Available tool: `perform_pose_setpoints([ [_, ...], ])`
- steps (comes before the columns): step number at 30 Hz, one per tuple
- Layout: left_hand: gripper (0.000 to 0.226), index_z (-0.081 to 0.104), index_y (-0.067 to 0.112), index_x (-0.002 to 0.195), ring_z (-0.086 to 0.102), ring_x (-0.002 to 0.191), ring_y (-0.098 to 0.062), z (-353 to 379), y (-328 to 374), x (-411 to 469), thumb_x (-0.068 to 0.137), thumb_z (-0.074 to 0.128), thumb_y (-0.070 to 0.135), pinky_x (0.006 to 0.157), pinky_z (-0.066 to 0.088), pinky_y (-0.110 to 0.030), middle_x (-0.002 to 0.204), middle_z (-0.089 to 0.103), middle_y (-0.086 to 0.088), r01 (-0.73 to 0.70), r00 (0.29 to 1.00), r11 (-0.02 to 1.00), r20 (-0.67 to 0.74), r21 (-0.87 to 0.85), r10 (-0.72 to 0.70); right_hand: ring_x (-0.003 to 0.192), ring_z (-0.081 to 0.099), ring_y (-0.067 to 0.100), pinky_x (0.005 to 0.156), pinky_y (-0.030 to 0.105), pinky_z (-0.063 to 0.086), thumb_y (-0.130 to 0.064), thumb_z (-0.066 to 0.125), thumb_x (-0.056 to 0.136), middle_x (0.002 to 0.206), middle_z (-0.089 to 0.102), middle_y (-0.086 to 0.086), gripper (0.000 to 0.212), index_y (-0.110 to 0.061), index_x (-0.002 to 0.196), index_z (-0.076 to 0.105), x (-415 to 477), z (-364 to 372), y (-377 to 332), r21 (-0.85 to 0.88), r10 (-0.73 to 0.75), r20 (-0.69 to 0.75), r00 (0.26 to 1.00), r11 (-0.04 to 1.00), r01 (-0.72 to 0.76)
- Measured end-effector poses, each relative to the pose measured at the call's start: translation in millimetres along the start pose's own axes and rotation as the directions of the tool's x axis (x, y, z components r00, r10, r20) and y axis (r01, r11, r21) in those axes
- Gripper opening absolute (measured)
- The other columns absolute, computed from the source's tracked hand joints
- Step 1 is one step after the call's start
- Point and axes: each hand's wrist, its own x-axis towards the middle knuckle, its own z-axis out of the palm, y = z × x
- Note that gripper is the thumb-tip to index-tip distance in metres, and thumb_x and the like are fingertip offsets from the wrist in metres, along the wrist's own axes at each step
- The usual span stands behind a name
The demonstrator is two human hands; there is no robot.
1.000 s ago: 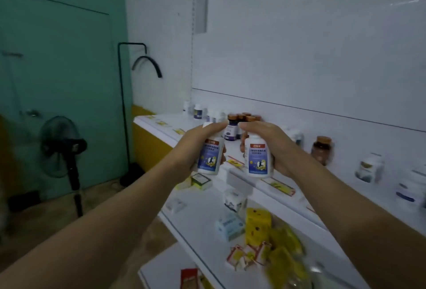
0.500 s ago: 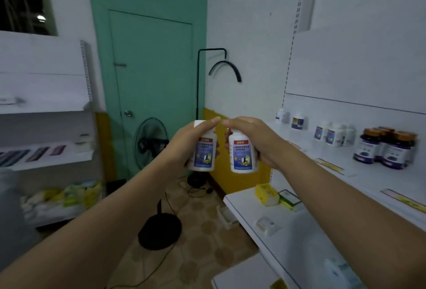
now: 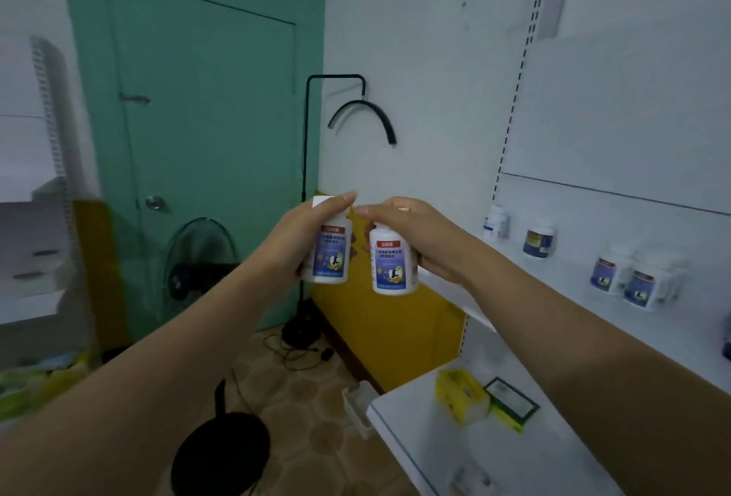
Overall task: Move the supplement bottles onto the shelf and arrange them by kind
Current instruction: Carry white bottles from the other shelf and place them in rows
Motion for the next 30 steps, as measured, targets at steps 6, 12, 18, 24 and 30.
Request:
perform_pose_setpoints([
  [6,0.060,0.054,0.006,0.111,0.069,0.059,-0.018,52,-21,114,0.073,0.069,0.050,0.057,0.053,-0.028,0.076,0.070,-0.007,0.015,0.980,0.995,0.201,-0.101,0.006,0.083,0.064,0.029,0.088,0.047,0.051,-0.034,0.067,0.085,0.087,0.067,0.014,0.024,-0.015,0.078,0.055,48,-83,18,-0.038,0.071,-0.215,0.974,0.996,-0.081],
  [12,0.040,0.049,0.013,0.103,0.068,0.063,-0.018,144,-51,189,0.084,0.063,0.044,0.062,0.055,-0.034,0.081,0.068,-0.004,0.042,0.889,0.984,0.456,-0.173,0.042,0.072,0.067,0.020,0.076,0.033,0.055,-0.039,0.060,0.089,0.080,0.070,0.007,0.028,-0.013,0.080,0.064,32,-160,44,-0.182,0.111,-0.526,0.843,0.954,-0.239],
  [18,0.035,0.053,0.013,0.097,0.062,0.074,-0.017,231,-61,217,0.085,0.060,0.044,0.068,0.050,-0.030,0.080,0.062,0.000,-0.013,0.733,0.994,0.675,-0.110,0.085,0.060,0.064,0.004,0.059,0.019,0.050,-0.045,0.057,0.089,0.067,0.070,-0.012,0.035,-0.012,0.083,0.064,-16,-214,50,-0.256,0.098,-0.763,0.639,0.862,-0.438],
  [24,0.040,0.057,0.009,0.110,0.063,0.086,-0.019,294,-85,223,0.083,0.066,0.037,0.067,0.048,-0.024,0.098,0.066,-0.005,-0.091,0.607,0.996,0.793,-0.002,0.057,0.075,0.066,0.015,0.068,0.023,0.053,-0.043,0.061,0.088,0.091,0.070,0.005,0.031,-0.012,0.095,0.063,-50,-243,68,-0.149,0.177,-0.863,0.473,0.806,-0.573],
  [30,0.027,0.059,0.013,0.100,0.057,0.080,-0.011,311,-112,228,0.079,0.073,0.021,0.068,0.046,-0.022,0.085,0.060,0.005,-0.137,0.599,0.986,0.800,0.093,0.007,0.092,0.061,0.015,0.082,0.028,0.053,-0.029,0.076,0.078,0.105,0.064,0.000,0.038,-0.014,0.110,0.062,-62,-254,101,-0.146,0.166,-0.893,0.418,0.772,-0.619],
])
